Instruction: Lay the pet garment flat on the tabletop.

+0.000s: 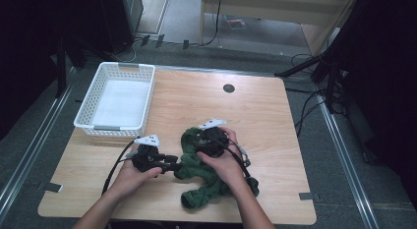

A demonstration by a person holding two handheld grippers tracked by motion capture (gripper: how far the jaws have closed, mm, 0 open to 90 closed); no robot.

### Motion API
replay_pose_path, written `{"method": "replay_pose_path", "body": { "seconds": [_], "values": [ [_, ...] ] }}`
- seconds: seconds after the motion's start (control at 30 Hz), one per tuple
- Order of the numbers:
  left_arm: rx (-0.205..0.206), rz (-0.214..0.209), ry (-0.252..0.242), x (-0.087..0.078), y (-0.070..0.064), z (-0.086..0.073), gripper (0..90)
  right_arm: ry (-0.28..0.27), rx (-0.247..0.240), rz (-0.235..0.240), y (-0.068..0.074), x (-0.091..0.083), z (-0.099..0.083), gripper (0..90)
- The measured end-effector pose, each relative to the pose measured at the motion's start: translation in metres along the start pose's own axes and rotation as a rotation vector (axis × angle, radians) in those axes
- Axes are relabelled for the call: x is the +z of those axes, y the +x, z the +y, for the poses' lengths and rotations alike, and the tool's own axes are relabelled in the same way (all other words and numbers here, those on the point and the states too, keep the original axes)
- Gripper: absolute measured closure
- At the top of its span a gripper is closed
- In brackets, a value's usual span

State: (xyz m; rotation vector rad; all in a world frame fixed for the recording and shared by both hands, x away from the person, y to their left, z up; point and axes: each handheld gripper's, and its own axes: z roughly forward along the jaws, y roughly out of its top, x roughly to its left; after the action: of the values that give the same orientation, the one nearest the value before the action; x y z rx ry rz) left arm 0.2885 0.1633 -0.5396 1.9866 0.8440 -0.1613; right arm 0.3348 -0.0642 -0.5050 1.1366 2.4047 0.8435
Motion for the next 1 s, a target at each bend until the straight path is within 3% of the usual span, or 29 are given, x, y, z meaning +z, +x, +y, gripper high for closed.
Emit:
{"method": "replay_pose_path", "body": {
  "seconds": [0.07, 0.1, 0.17, 0.23, 0.3, 0.33, 0.37, 0.4, 0.47, 0.5, 0.53, 0.67, 0.8, 0.87, 0.9, 0.93, 1.0],
  "values": [
    [-0.011, 0.004, -0.006, -0.001, 0.001, -0.001, 56.0, 0.010, -0.010, -0.013, 0.003, 0.005, 0.000, 34.1],
    [-0.029, 0.027, -0.013, -0.001, 0.003, -0.002, 55.4, 0.046, -0.024, -0.052, 0.004, 0.014, -0.004, 33.4],
    [-0.044, 0.041, -0.019, -0.001, 0.006, -0.004, 55.3, 0.060, -0.027, -0.087, -0.001, 0.017, -0.009, 33.7],
    [-0.062, 0.052, -0.025, -0.002, 0.008, -0.004, 55.1, 0.029, -0.011, -0.136, -0.011, 0.011, -0.014, 35.8],
    [-0.074, 0.064, -0.037, -0.002, 0.010, -0.004, 54.8, -0.027, 0.048, -0.156, -0.023, 0.000, -0.020, 39.6],
    [-0.086, 0.078, -0.045, -0.002, 0.011, -0.004, 54.8, -0.027, 0.048, -0.156, -0.023, 0.000, -0.020, 39.6],
    [-0.111, 0.121, -0.063, -0.002, 0.015, -0.003, 54.8, -0.091, 0.113, -0.165, -0.036, -0.009, -0.027, 46.6],
    [-0.111, 0.121, -0.063, -0.002, 0.015, -0.003, 54.6, -0.091, 0.113, -0.165, -0.036, -0.009, -0.027, 46.6],
    [-0.142, 0.167, -0.087, -0.001, 0.017, 0.000, 53.5, -0.119, 0.150, -0.119, -0.048, -0.015, -0.032, 54.6],
    [-0.161, 0.206, -0.123, -0.001, 0.017, 0.004, 52.5, -0.158, 0.172, -0.083, -0.057, -0.022, -0.035, 67.1],
    [-0.168, 0.213, -0.139, 0.000, 0.017, 0.006, 51.9, -0.182, 0.183, -0.061, -0.061, -0.025, -0.036, 71.2],
    [-0.162, 0.269, -0.165, 0.010, 0.013, 0.017, 48.8, -0.217, 0.215, 0.027, -0.072, -0.031, -0.039, 84.3],
    [-0.154, 0.337, -0.168, 0.033, 0.012, 0.032, 47.2, -0.236, 0.218, 0.029, -0.074, -0.033, -0.039, 87.3],
    [-0.148, 0.400, -0.149, 0.045, 0.013, 0.039, 46.0, -0.251, 0.217, 0.030, -0.075, -0.036, -0.039, 88.9],
    [-0.181, 0.427, -0.123, 0.053, 0.017, 0.045, 45.2, -0.253, 0.228, 0.029, -0.077, -0.037, -0.039, 87.0],
    [-0.195, 0.422, -0.116, 0.056, 0.019, 0.047, 44.5, -0.258, 0.240, 0.031, -0.079, -0.038, -0.039, 83.1],
    [-0.190, 0.420, -0.099, 0.062, 0.019, 0.052, 42.8, -0.274, 0.265, 0.049, -0.082, -0.040, -0.039, 70.9]
  ]
}}
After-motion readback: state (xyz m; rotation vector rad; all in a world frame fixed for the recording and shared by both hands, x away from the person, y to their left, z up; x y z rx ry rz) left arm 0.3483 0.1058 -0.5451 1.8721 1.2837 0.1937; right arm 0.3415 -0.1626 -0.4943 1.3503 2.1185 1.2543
